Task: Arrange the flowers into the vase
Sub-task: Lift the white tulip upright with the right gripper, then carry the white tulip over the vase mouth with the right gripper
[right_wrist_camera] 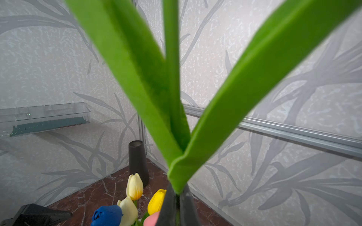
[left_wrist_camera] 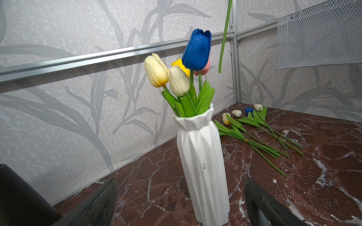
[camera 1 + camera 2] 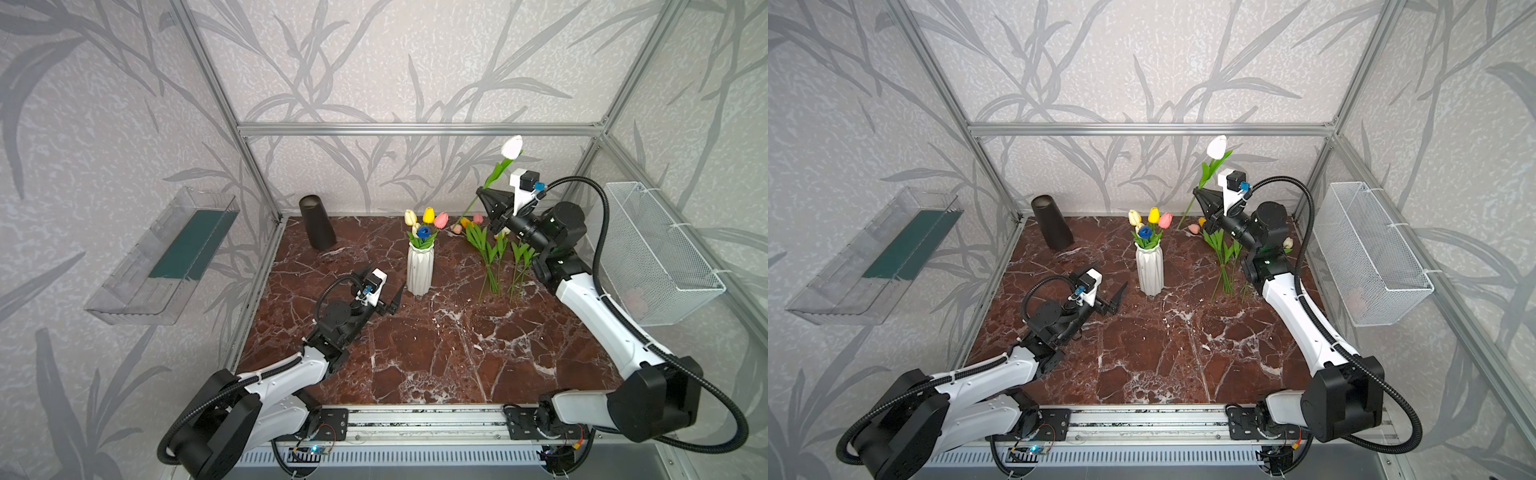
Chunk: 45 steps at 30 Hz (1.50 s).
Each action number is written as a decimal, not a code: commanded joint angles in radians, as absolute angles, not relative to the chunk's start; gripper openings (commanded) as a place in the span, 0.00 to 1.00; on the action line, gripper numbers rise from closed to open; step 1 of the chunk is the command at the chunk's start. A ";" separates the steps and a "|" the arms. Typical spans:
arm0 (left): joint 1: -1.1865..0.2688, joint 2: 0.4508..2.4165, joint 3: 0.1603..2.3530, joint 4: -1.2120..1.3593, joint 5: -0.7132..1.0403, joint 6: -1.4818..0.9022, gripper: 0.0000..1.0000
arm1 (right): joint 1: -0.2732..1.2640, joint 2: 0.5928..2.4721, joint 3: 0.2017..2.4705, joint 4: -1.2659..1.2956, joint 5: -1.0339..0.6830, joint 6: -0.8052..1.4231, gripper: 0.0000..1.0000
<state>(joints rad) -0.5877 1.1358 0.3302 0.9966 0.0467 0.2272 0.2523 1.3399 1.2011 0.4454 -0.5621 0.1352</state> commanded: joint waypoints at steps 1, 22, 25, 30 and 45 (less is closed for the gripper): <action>-0.583 1.140 0.328 1.037 0.050 0.229 1.00 | 0.303 1.310 1.237 0.317 -0.603 0.155 0.00; -0.583 1.163 0.326 1.042 0.040 0.243 1.00 | 0.365 1.436 1.233 0.437 -0.542 0.151 0.00; -0.583 1.166 0.328 1.042 0.040 0.244 1.00 | 0.365 1.438 1.240 0.456 -0.535 0.163 0.00; -0.583 1.172 0.329 1.043 0.039 0.242 0.99 | 0.364 1.422 1.262 0.446 -0.551 0.179 0.00; -0.583 1.161 0.327 1.034 0.041 0.237 1.00 | 0.367 1.434 1.268 0.451 -0.540 0.168 0.00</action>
<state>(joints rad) -0.5877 1.1763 0.3302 1.0100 0.0460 0.2283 0.3622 1.4372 1.2312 0.4118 -0.5461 0.1658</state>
